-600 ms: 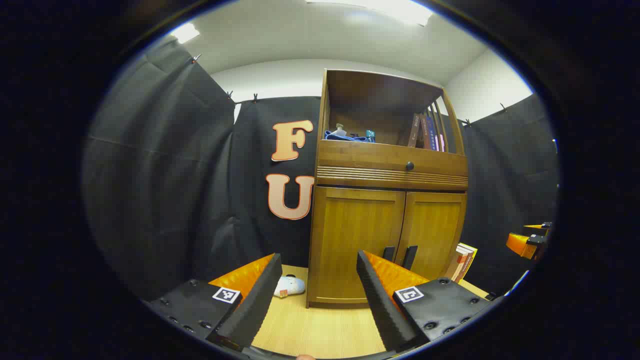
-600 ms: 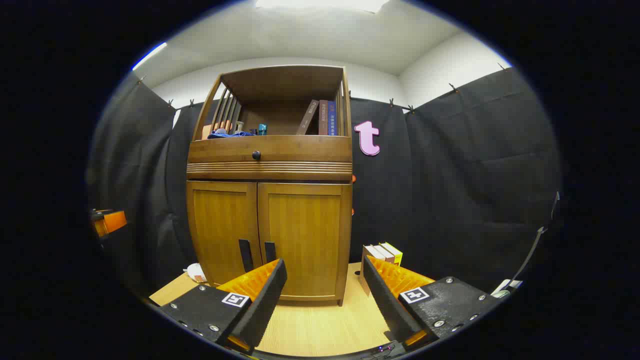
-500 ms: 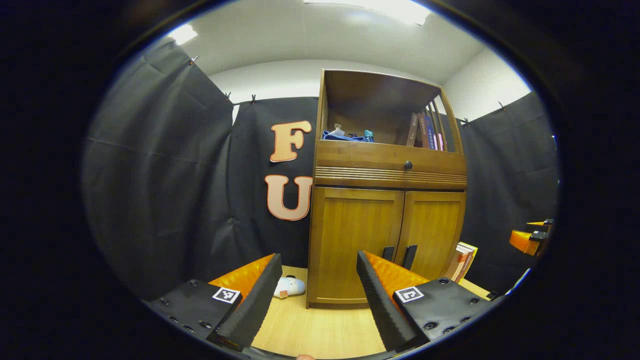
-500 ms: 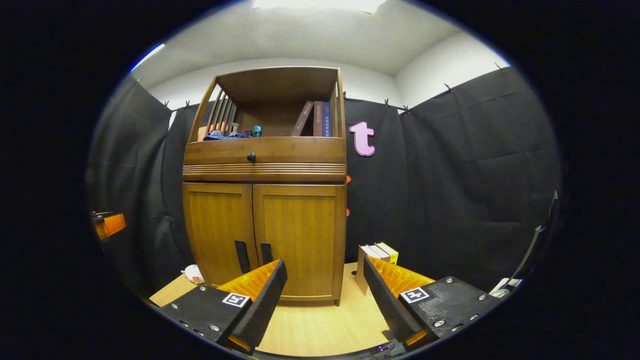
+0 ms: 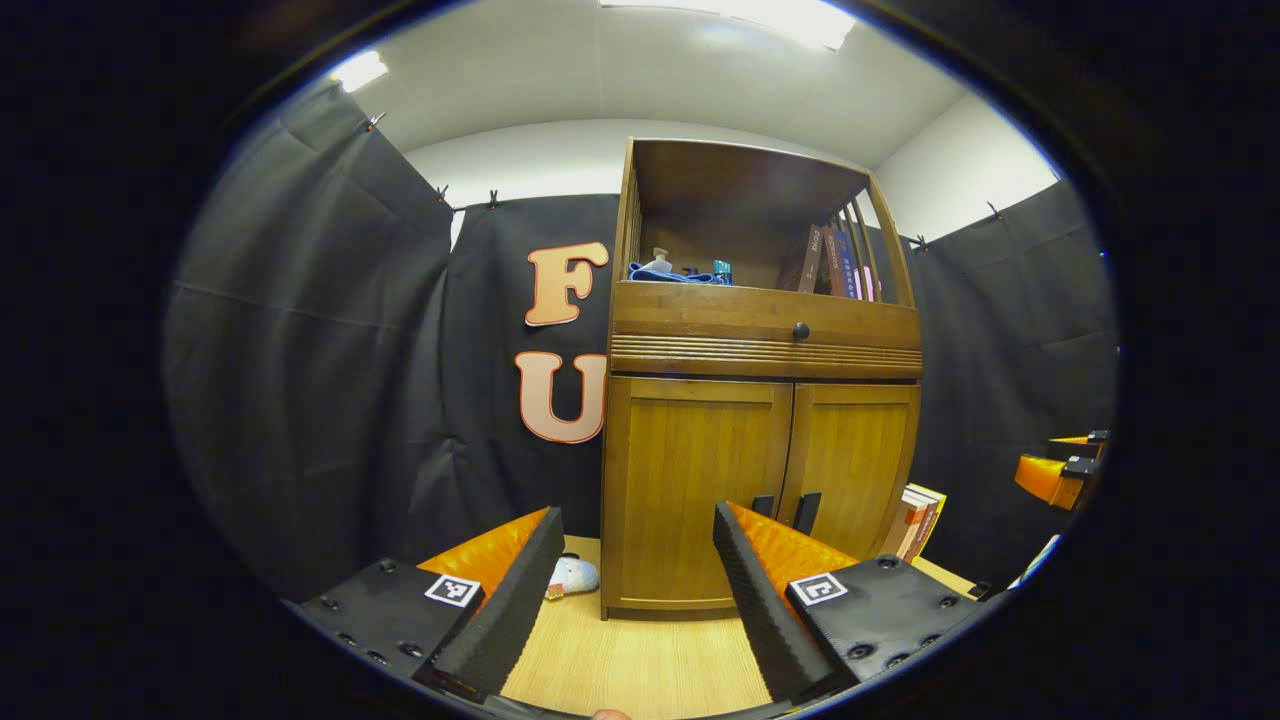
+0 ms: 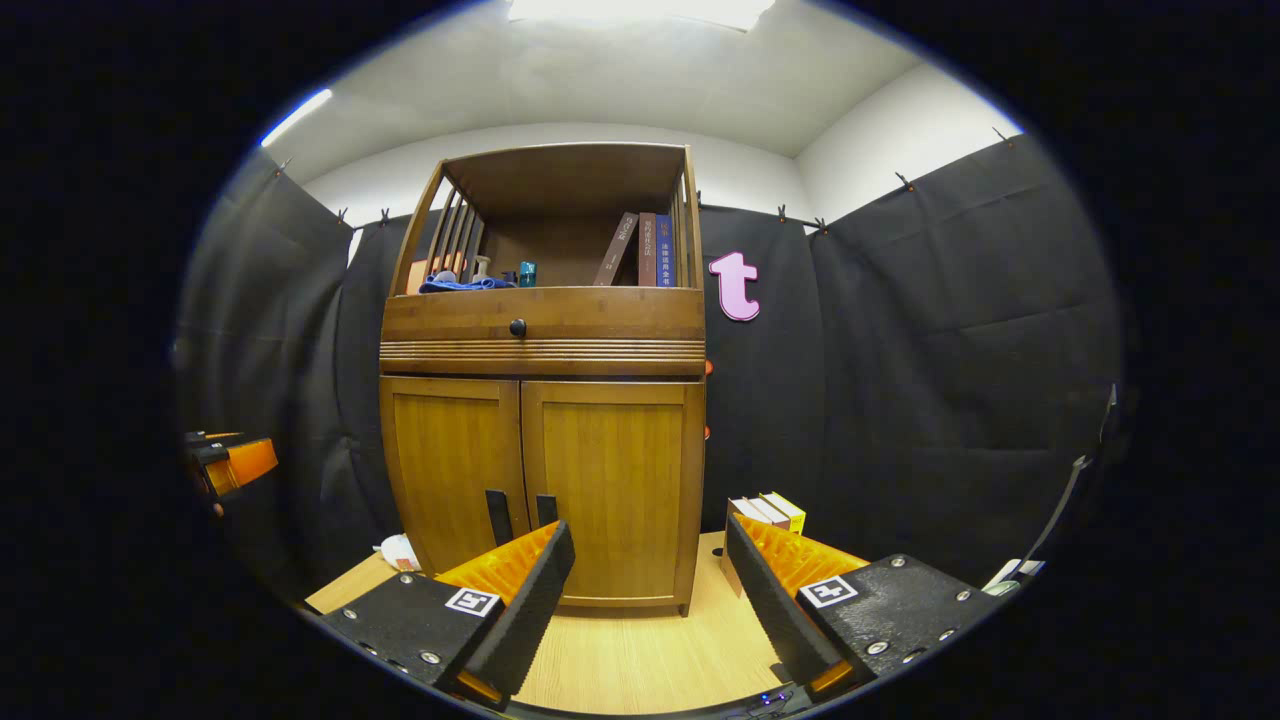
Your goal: Open the right door of the double-door shoe cabinet with the right hand, and open the left door with the left hand.
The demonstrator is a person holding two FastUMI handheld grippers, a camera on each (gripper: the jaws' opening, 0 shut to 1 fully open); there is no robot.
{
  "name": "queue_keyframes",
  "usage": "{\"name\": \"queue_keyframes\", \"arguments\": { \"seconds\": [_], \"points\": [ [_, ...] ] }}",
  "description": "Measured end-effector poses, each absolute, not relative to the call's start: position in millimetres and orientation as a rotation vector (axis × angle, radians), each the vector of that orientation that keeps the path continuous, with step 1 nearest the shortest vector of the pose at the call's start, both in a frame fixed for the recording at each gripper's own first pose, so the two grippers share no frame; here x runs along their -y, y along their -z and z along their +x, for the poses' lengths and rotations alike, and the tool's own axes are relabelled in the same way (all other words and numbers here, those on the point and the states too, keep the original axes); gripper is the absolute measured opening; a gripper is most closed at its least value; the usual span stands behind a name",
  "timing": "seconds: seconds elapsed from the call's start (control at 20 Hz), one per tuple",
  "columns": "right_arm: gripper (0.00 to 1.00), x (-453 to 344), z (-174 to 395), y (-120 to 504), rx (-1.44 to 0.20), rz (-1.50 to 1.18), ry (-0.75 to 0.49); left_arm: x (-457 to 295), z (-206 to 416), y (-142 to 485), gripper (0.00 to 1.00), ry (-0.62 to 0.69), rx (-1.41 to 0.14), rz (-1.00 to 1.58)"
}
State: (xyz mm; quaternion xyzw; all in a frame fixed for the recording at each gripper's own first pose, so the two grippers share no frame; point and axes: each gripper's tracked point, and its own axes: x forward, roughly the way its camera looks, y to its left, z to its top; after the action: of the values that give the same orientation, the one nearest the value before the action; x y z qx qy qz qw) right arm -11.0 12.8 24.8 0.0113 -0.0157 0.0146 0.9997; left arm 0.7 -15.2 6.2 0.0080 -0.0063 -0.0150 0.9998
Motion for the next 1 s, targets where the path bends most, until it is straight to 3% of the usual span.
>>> {"name": "queue_keyframes", "arguments": {
  "seconds": [0.55, 0.65, 0.8, 1.0],
  "points": [
    [0.94, 1.7, -2.3, -12.5, 0.008, -0.023, 0.021, 20.4, 8.0, 1.2, 0.93, 0.035, 0.008, 0.008],
    [0.94, -1.0, 2.8, -9.0, 0.009, -0.032, 0.029, 21.4, 8.3, 3.4, 1.0, 0.044, 0.004, 0.003],
    [0.94, -13.8, 12.9, -1.9, 0.003, -0.032, 0.012, 17.5, 9.2, 5.4, 0.93, 0.037, 0.001, 0.005],
    [0.94, -39.0, 33.0, 15.5, -0.015, -0.026, -0.033, 5.2, 5.8, 4.1, 0.93, 0.022, -0.001, 0.0]
  ]
}}
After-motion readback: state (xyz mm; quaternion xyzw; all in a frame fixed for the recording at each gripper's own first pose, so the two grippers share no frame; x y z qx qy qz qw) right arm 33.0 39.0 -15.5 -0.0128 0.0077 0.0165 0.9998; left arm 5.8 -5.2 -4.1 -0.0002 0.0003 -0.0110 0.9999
